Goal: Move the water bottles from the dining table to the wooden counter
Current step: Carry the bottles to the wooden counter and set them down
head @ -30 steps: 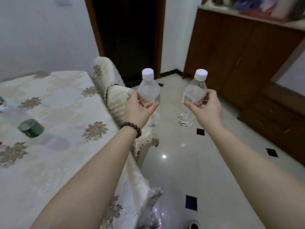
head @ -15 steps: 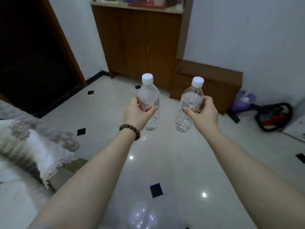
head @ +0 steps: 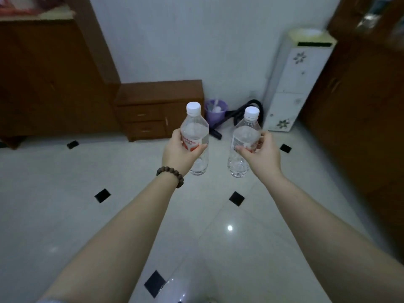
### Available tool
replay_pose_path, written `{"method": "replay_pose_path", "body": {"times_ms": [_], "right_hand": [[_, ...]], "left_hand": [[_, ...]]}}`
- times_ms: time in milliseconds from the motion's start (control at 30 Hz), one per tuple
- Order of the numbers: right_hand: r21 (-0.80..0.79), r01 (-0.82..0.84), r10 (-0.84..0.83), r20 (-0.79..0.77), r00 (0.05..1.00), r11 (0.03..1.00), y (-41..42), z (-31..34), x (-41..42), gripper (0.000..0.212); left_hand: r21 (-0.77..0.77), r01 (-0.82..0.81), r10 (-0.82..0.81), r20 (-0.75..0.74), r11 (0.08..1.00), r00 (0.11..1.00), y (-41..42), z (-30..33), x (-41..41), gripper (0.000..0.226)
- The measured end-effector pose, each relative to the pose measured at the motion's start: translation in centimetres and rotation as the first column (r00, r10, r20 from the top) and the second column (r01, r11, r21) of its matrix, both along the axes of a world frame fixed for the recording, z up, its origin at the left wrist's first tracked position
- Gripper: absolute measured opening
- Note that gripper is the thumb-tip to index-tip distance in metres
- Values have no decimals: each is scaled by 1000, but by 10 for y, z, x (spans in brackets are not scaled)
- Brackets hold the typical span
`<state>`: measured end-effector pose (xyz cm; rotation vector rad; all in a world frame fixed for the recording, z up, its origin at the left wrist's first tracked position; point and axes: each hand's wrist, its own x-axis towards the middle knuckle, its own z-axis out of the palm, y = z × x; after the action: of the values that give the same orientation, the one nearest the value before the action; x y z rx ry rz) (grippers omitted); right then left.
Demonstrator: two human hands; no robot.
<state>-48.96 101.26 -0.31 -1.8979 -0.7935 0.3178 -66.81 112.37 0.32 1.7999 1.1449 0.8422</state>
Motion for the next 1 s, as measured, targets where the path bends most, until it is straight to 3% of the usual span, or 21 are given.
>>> {"method": "replay_pose_path", "body": {"times_ms": [433,1000], "right_hand": [[-42,382,-383,-4,924,923,-34,-24,165,55],[-27,665,-665,33,746,746,92,-13,388,66]], "left_hand": [[4,356,-356,-4,934,934,37,-16,221,50],[-4,630,-630,-15,776,776,198,-4,503,48]]}}
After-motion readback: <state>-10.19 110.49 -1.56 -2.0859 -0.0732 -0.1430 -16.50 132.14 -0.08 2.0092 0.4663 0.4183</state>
